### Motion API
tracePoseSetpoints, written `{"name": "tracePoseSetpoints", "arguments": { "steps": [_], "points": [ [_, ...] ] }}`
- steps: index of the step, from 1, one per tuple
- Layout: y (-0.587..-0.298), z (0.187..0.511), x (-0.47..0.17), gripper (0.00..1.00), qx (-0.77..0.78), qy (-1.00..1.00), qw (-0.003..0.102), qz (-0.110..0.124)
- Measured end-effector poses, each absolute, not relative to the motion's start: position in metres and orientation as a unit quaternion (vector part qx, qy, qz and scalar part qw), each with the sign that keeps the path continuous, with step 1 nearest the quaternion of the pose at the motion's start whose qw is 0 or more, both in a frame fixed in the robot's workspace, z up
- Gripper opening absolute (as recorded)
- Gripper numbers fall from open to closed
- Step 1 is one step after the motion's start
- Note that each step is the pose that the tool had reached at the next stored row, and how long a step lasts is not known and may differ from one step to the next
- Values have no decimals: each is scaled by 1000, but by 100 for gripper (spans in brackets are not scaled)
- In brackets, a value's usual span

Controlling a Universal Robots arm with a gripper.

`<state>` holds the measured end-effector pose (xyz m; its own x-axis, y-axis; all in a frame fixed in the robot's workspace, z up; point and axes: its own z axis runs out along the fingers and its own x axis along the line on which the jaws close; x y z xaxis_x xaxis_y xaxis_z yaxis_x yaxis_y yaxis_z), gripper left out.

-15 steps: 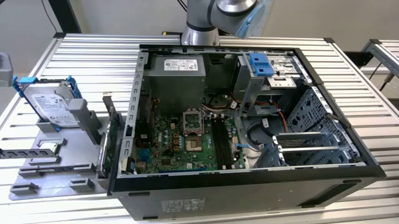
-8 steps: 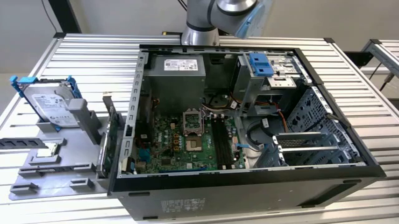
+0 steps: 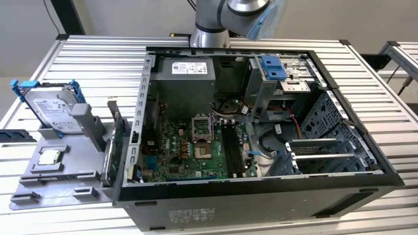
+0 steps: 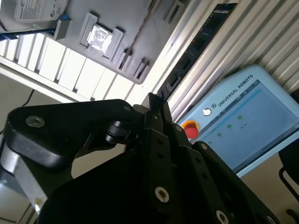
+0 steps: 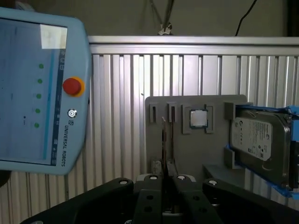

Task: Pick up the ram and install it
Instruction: 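Pick up the ram and move it above insertion slot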

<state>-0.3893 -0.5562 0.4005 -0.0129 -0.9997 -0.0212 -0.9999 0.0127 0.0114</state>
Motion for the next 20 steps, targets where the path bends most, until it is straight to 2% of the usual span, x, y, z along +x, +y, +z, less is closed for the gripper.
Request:
{"name": "tracePoseSetpoints", "arguments": {
  "steps": [7,20],
  "points": [
    [-556,410,-388,0,-703,711,4,12],
    [-556,411,-330,0,-703,711,3,12]
  ]
}}
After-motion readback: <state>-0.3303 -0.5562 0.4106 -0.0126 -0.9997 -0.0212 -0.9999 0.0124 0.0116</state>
